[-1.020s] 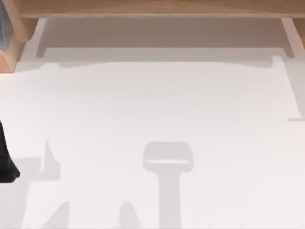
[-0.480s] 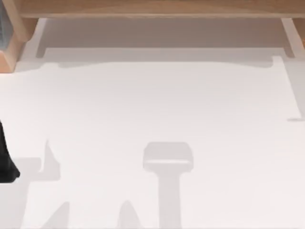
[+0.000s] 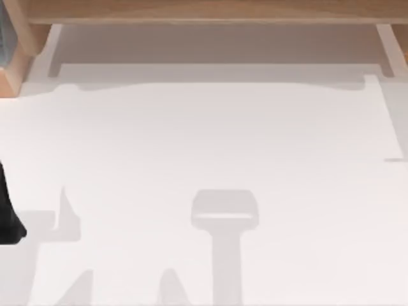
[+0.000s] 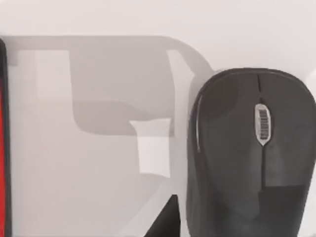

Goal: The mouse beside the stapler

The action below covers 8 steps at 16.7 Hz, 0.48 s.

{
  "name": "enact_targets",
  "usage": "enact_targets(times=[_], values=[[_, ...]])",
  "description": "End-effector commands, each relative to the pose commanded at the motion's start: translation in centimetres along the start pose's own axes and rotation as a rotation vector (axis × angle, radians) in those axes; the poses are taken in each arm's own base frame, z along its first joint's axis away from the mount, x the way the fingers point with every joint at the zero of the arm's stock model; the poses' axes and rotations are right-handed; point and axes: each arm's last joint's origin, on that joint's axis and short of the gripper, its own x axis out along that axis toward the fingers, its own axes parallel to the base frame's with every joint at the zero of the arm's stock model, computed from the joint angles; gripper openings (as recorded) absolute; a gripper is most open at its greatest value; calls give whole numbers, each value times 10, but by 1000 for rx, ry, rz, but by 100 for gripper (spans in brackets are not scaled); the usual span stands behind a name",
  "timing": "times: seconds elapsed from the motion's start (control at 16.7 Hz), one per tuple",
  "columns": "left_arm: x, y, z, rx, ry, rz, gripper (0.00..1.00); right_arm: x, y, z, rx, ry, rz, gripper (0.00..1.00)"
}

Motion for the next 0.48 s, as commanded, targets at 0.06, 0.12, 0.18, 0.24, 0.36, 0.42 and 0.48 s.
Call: enact_targets(times=[0.06,0.12,0.18,0.24,0.36,0.42,0.48], values=[[0,0,0,0,0,0,100,0,0,0,0,0,0,90],[0,0,0,0,0,0,100,0,0,0,0,0,0,98],[0,0,0,0,0,0,100,0,0,0,0,0,0,100],[0,0,0,0,0,0,100,0,0,0,0,0,0,100],[0,0,0,0,0,0,100,0,0,0,0,0,0,100],[0,0,0,0,0,0,100,0,0,0,0,0,0,100],[0,0,0,0,0,0,100,0,0,0,0,0,0,100]])
